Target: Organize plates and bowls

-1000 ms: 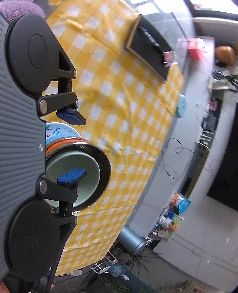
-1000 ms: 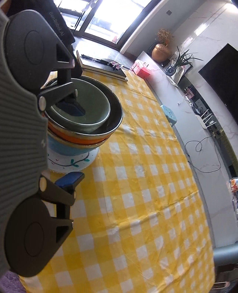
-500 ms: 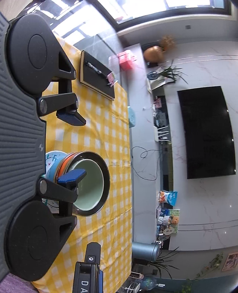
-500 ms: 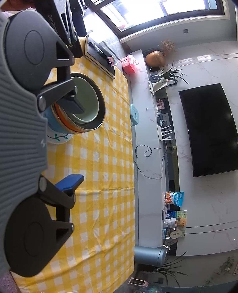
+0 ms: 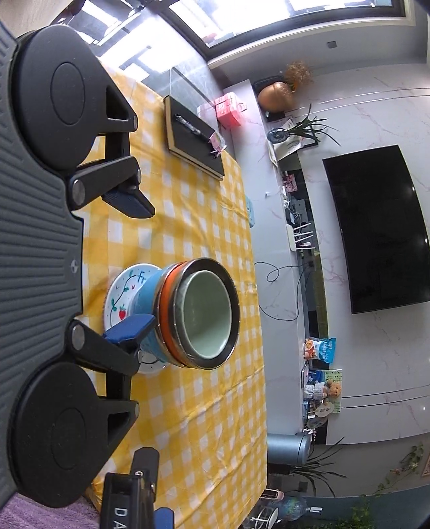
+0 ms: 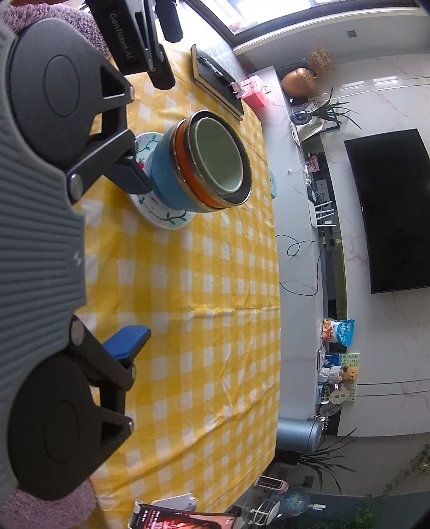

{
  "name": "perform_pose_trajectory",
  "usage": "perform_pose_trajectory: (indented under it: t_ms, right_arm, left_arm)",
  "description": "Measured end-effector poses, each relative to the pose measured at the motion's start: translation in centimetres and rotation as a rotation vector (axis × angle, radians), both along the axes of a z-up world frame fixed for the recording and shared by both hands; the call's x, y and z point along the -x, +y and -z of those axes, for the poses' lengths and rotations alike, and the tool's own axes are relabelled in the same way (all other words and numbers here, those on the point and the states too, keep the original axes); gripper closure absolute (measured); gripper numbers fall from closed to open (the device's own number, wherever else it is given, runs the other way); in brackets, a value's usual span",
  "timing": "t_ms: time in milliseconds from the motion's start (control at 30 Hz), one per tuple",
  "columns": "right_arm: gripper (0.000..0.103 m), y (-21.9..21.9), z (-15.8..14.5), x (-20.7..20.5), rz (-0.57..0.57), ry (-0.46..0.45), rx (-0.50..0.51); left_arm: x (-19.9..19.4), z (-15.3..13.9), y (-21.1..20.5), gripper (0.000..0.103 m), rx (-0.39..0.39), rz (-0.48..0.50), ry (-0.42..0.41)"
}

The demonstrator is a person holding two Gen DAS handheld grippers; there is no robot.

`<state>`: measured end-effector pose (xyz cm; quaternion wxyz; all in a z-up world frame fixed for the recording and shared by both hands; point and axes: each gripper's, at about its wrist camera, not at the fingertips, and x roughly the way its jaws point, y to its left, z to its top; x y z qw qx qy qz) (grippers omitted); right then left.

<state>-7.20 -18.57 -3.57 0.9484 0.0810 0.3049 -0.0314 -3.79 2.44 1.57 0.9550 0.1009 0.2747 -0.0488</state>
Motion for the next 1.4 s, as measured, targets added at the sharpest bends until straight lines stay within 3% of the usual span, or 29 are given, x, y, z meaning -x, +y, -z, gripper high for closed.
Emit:
perform_pose_trajectory:
  t_ms: [267, 600, 1400]
  right_arm:
    - [0.018, 1.2, 0.1, 1.0, -0.041, -0.089, 0.072]
    - [0.018, 1.7, 1.6, -0.2, -0.049, -0.052, 0.074]
    - [0.018, 2.4, 2.4, -0.7, -0.083, -0.046, 0.083]
  left_arm:
    - [-0.5, 2.0, -0.1, 0.021, -0.009, 0.002, 0.096]
    - [-1.1, 3.9, 0.4, 0.019, -0.012, -0.01, 0.156]
    - [-1.2, 4.4, 0.5, 0.018, -0.007, -0.013, 0.165]
